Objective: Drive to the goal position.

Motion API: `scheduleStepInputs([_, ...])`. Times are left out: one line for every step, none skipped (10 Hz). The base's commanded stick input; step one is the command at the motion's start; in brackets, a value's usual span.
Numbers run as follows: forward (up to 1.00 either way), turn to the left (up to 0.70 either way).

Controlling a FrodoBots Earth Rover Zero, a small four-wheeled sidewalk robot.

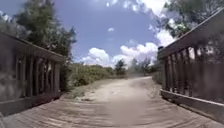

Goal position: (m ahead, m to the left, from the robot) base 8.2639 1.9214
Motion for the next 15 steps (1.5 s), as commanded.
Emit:
scheduleStepInputs([0.45,0.00])
scheduleStepInputs([0.45,0.00])
scheduleStepInputs([0.45,0.00])
scheduleStepInputs([0.45,0.00])
scheduleStepInputs([0.45,0.00])
scheduleStepInputs([0.45,0.00])
scheduleStepInputs([0.45,0.00])
scheduleStepInputs([0.45,0.00])
scheduleStepInputs([0.45,0.00])
scheduleStepInputs([0.45,0.00])
scheduleStepInputs([0.45,0.00])
scheduleStepInputs([0.45,0.00])
scheduleStepInputs([0.45,0.00])
scheduleStepInputs([0.45,0.00])
scheduleStepInputs([0.45,0.00])
